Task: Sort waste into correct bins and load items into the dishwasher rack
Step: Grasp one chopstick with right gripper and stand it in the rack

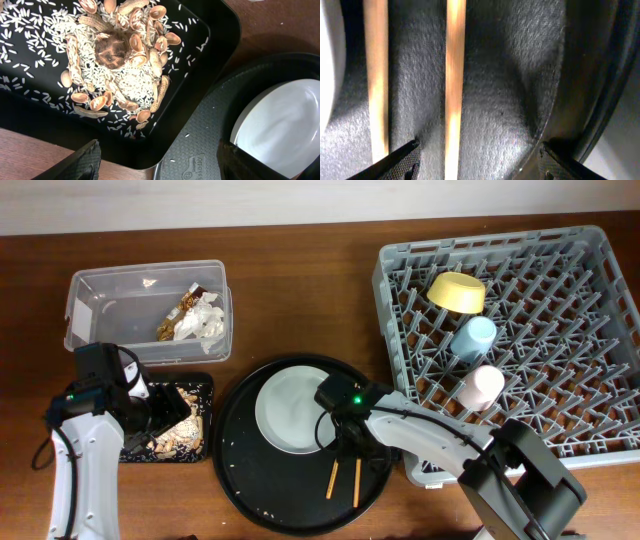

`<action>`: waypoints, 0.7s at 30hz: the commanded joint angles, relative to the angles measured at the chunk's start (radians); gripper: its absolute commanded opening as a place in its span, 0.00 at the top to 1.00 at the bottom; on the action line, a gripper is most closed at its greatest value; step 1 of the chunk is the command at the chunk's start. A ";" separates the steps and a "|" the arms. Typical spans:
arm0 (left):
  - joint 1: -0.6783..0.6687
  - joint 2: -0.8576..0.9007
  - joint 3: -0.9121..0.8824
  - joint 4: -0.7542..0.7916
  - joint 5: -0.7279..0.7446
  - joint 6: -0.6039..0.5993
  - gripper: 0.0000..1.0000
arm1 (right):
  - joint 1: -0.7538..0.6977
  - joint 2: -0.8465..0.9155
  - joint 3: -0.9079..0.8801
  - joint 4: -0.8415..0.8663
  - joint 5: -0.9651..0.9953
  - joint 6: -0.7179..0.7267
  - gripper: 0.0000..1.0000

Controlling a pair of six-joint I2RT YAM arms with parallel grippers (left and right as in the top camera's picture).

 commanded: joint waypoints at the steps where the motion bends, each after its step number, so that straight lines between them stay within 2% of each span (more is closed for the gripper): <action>1: 0.003 -0.009 0.001 -0.002 0.007 -0.002 0.27 | 0.003 0.003 0.008 0.021 0.011 0.016 0.36; 2: 0.003 -0.009 0.001 -0.002 0.007 -0.003 0.27 | 0.003 0.004 0.007 0.023 0.007 0.017 0.39; 6: 0.003 -0.009 0.001 -0.005 0.007 -0.002 0.27 | 0.010 0.009 -0.003 0.041 -0.031 0.017 0.72; 11: 0.003 -0.009 0.001 -0.006 0.007 -0.003 0.27 | 0.023 0.009 -0.037 0.106 -0.084 0.017 0.79; 15: 0.003 -0.009 0.001 -0.010 0.008 -0.003 0.27 | 0.023 0.009 -0.056 0.130 -0.102 0.017 0.81; 16: 0.003 -0.009 0.001 -0.010 0.007 -0.003 0.27 | 0.023 0.009 -0.056 0.130 -0.102 0.017 0.83; 17: 0.003 -0.009 0.001 -0.010 0.007 -0.003 0.27 | 0.023 0.009 -0.056 0.130 -0.101 0.017 0.93; 18: 0.003 -0.009 0.001 -0.010 0.007 -0.003 0.27 | 0.023 0.009 -0.056 0.131 -0.102 0.017 0.96; 21: 0.003 -0.009 0.001 -0.013 0.007 -0.003 0.27 | 0.020 -0.008 -0.027 0.108 -0.096 0.008 0.96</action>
